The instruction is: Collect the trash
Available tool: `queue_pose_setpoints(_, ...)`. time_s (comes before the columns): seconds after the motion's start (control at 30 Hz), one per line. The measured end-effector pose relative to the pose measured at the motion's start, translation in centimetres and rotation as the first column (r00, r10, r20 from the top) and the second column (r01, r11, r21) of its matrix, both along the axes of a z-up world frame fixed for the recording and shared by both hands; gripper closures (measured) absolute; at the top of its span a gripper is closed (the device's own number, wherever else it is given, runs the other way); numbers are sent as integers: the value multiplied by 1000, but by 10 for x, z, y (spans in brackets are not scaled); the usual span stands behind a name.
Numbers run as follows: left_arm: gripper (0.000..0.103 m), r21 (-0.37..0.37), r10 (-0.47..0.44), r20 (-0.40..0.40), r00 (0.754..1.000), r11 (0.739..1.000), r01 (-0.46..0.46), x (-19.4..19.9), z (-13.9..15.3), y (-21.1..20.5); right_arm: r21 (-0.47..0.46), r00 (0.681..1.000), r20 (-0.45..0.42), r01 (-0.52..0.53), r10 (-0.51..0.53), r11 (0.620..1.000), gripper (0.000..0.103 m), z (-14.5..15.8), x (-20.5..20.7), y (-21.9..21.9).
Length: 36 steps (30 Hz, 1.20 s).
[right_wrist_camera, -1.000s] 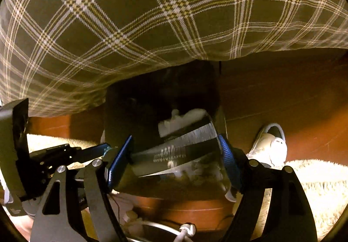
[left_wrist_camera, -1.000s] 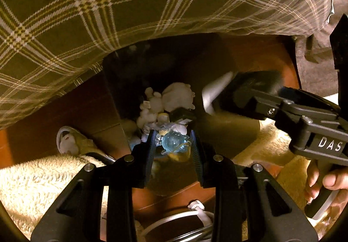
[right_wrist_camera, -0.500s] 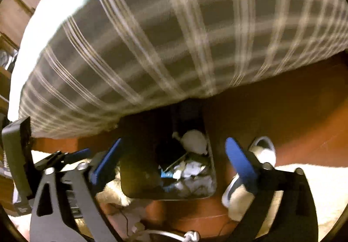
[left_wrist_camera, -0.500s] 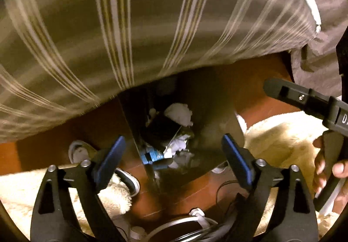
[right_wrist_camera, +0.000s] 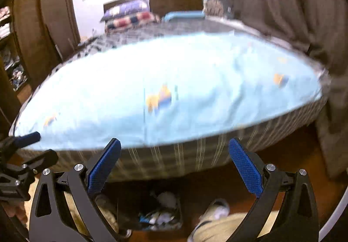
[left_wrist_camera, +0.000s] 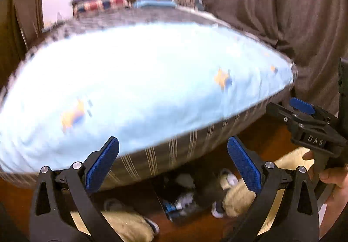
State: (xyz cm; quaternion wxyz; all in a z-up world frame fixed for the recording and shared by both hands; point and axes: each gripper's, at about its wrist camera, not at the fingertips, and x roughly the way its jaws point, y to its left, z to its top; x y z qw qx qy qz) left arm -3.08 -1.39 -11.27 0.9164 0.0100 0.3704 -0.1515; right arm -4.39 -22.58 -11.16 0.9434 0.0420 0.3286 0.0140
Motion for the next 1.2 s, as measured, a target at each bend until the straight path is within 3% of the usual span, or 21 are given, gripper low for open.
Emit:
queue_pose_setpoints(0.2, 8, -8, 26, 146, 989, 1000, -25, -8, 57, 0, -35, 992, 127, 17, -12, 999, 3, 62, -6, 2)
queue_pose_setpoints(0.43, 8, -26, 77, 253, 964, 997, -73, -21, 95, 2, -24, 974, 226, 37, -31, 999, 3, 100, -25, 4)
queue_pose_setpoints(0.67, 8, -42, 108, 278, 955, 994, -100, -33, 110, 12, -29, 968, 244, 66, -57, 997, 3, 111, -36, 7)
queue_pose_setpoints(1.2, 8, -36, 101, 259, 960, 995, -95, -34, 104, 11, -26, 975, 217, 57, -50, 998, 3, 105, -36, 15)
